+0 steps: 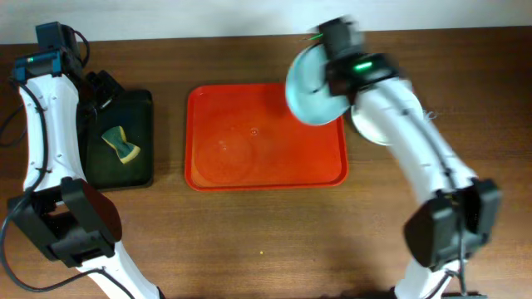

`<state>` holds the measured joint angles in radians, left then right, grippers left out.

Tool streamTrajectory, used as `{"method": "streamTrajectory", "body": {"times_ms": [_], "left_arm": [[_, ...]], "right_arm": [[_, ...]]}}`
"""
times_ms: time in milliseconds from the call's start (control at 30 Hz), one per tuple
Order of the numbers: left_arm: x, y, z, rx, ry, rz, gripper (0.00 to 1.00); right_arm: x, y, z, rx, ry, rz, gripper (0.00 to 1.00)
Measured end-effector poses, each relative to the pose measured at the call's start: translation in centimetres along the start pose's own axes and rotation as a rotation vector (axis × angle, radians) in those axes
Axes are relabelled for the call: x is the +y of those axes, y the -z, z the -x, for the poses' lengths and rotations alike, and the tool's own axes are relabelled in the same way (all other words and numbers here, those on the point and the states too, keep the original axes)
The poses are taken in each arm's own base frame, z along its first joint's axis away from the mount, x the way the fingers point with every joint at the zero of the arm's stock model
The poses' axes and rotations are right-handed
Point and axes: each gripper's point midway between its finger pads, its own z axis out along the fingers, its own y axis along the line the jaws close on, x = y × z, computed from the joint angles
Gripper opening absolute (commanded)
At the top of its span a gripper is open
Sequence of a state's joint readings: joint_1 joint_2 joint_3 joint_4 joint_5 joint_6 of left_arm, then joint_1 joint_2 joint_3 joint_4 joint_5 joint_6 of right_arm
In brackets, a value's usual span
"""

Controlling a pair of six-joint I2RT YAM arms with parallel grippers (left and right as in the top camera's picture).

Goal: Clean dirty plates on tray and stack at the side

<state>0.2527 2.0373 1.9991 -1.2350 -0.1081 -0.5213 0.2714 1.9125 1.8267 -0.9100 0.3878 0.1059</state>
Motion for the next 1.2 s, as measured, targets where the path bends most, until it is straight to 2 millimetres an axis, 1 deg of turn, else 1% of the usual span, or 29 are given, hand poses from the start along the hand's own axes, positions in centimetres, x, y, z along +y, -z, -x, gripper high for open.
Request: {"method": "streamTrajectory", "body": {"times_ms": [33,67,100,133,167,200,233,267,300,367,400,433,467,533,600,667,700,733,767,800,833,867,900,933,967,1033,1067,1167,1200], "left_arm": [[0.0,0.0,0.0,0.0,0.0,0.0,0.99],[0.0,0.0,0.0,0.0,0.0,0.0,0.99],[0.0,0.0,0.0,0.0,0.0,0.0,0.99],[0.0,0.0,0.0,0.0,0.0,0.0,0.99],[0.0,0.0,0.0,0.0,0.0,0.0,0.99],[0.0,0.0,0.0,0.0,0.0,0.0,1.0],[0.0,0.0,0.0,0.0,0.0,0.0,0.99],[0.0,0.0,0.0,0.0,0.0,-0.001,0.99],[0.0,0.0,0.0,0.001,0.0,0.0,0.99],[0.0,0.0,0.0,0.0,0.0,-0.001,0.99],[0.0,0.0,0.0,0.0,0.0,0.0,0.99],[0.0,0.0,0.0,0.0,0.0,0.0,0.99],[0.0,0.0,0.0,0.0,0.0,-0.001,0.99],[0.0,0.0,0.0,0.0,0.0,0.0,0.99],[0.0,0.0,0.0,0.0,0.0,0.0,1.0],[0.0,0.0,0.0,0.0,0.0,0.0,1.0],[0.0,0.0,0.0,0.0,0.0,-0.001,1.0],[0.0,0.0,0.0,0.0,0.0,-0.001,0.99],[0.0,0.0,0.0,0.0,0.0,-0.001,0.99],[0.0,0.0,0.0,0.0,0.0,-0.001,0.99],[0.0,0.0,0.0,0.0,0.0,0.0,0.99],[0.0,0.0,0.0,0.0,0.0,-0.001,0.99],[0.0,0.0,0.0,0.001,0.0,0.0,0.99],[0.0,0.0,0.0,0.0,0.0,-0.001,0.99],[0.0,0.0,0.0,0.0,0.0,-0.001,0.99],[0.0,0.0,0.0,0.0,0.0,-0.001,0.99],[0.0,0.0,0.0,0.0,0.0,-0.001,0.99],[0.0,0.0,0.0,0.0,0.0,-0.001,0.99],[0.0,0.0,0.0,0.0,0.0,0.0,0.99]], "right_arm": [[-2.6,-0.8,-0.2,0.027,-0.076,0.034,0.04],[-6.2,-2.6,-1.6,0.091,-0.202,0.122,0.04],[-7.8,-3.5,-2.5,0.12,-0.257,0.157,0.04],[-10.4,-5.6,-4.8,0.177,-0.342,0.178,0.04],[-11.9,-7.0,-6.6,0.215,-0.393,0.18,0.04],[-13.7,-9.3,-9.8,0.28,-0.469,0.191,0.04],[-14.8,-10.8,-12.1,0.321,-0.531,0.212,0.04],[-15.4,-12.0,-13.3,0.307,-0.588,0.254,0.04],[-15.8,-12.5,-14.0,0.298,-0.623,0.287,0.04],[-16.3,-13.5,-14.5,0.252,-0.655,0.316,0.05],[-15.9,-13.8,-14.8,0.248,-0.657,0.332,0.38],[-15.3,-14.0,-14.9,0.241,-0.652,0.346,0.87],[-14.9,-14.0,-14.6,0.233,-0.647,0.358,0.99],[-13.7,-13.9,-14.0,0.226,-0.628,0.383,0.99],[-12.8,-13.6,-14.2,0.251,-0.649,0.412,0.99],[-12.3,-13.0,-14.6,0.283,-0.674,0.437,0.99],[-12.2,-11.8,-14.4,0.29,-0.682,0.445,0.99],[-12.4,-10.0,-13.8,0.277,-0.682,0.449,0.99],[-12.7,-7.7,-13.1,0.256,-0.68,0.45,0.99],[-12.8,-4.8,-12.5,0.237,-0.667,0.452,0.99],[-12.9,-2.9,-12.1,0.216,-0.649,0.454,0.99],[-12.6,-0.8,-11.9,0.201,-0.615,0.462,0.99],[-12.1,0.6,-12.0,0.197,-0.581,0.471,0.99],[-10.7,2.2,-12.1,0.199,-0.509,0.495,0.99],[-9.9,2.6,-12.1,0.195,-0.472,0.508,0.99],[-7.5,3.8,-12.4,0.183,-0.387,0.545,0.99],[-6.6,4.4,-12.3,0.176,-0.359,0.558,0.99],[-3.9,8.3,-11.4,0.103,-0.252,0.604,0.99],[-3.4,9.1,-11.2,0.083,-0.229,0.612,0.99]]}}
